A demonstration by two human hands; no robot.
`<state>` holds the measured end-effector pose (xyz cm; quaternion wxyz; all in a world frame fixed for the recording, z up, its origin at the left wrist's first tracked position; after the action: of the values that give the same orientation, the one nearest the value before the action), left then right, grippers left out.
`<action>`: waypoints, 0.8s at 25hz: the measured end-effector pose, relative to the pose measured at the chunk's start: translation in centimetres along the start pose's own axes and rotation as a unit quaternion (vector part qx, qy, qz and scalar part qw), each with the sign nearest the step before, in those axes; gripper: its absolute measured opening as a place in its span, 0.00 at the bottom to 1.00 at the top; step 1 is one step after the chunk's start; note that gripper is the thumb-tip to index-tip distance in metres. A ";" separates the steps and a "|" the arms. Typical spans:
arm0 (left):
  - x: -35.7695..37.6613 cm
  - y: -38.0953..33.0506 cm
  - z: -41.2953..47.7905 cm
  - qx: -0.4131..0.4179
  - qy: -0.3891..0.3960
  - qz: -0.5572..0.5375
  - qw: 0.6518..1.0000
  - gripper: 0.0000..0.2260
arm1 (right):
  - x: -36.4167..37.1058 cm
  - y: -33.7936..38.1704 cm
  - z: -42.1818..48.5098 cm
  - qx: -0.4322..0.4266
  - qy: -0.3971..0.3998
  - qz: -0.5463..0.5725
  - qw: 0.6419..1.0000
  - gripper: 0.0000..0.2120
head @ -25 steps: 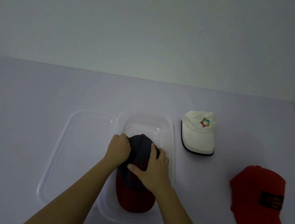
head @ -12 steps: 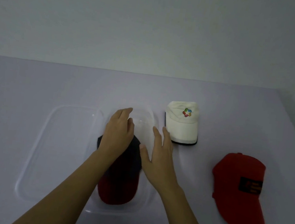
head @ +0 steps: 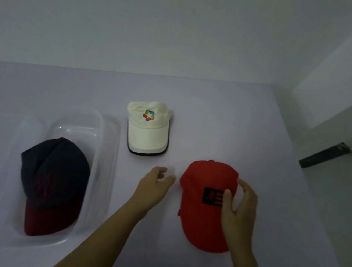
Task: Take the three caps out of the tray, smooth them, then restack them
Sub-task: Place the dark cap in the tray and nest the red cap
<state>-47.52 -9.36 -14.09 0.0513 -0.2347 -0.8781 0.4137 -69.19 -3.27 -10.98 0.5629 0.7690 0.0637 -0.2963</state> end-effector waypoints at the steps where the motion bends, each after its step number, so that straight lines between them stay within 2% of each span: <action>1: 1.8 0.9 0.6 -0.045 0.029 -0.051 0.997 0.28 | -1.5 -2.7 0.5 0.061 0.023 0.025 0.998 0.23; 3: 4.6 1.9 1.6 -0.089 0.056 -0.082 0.991 0.35 | -2.7 -6.7 1.2 0.158 0.103 0.067 0.980 0.32; 4: 5.6 2.0 2.1 -0.091 0.058 -0.092 0.990 0.37 | -2.6 -7.7 1.4 0.176 0.143 0.073 0.971 0.35; 5: 6.5 1.9 2.5 -0.084 0.057 -0.107 0.989 0.36 | -2.3 -8.0 1.6 0.176 0.178 0.072 0.965 0.37; 7: 7.8 1.4 2.8 -0.050 0.055 -0.144 0.987 0.31 | -1.4 -7.7 2.2 0.137 0.222 0.080 0.962 0.32; 9: 8.6 0.9 2.7 -0.016 0.065 -0.151 0.986 0.29 | -0.8 -7.2 2.7 0.113 0.241 0.099 0.959 0.27; 12: 8.9 0.6 2.5 -0.002 0.080 -0.145 0.986 0.29 | -0.3 -7.7 3.0 0.135 0.280 0.149 0.939 0.34; 14: 8.6 0.9 2.5 -0.015 0.085 -0.153 0.985 0.27 | 0.2 -7.9 2.8 0.161 0.301 0.178 0.923 0.35; 18: 8.5 1.2 2.4 -0.028 0.092 -0.168 0.981 0.24 | 0.5 -7.7 2.6 0.135 0.266 0.217 0.929 0.38; 20: 8.5 1.4 2.5 -0.029 0.094 -0.174 0.980 0.25 | 1.1 -8.1 2.5 0.141 0.270 0.266 0.914 0.40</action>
<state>-55.26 -6.46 -17.61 0.1982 -0.1180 -0.9083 0.3488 -72.76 -2.86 -18.76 0.4684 0.8793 -0.0360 0.0779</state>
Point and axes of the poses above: each hand's wrist, its own z-axis towards the middle knuckle, its own x-axis out of the palm, y = z × x, the point moved 7 cm from there along z, towards the middle knuckle, and after that the axes turned 12 degrees about y, right-handed, at the moved point
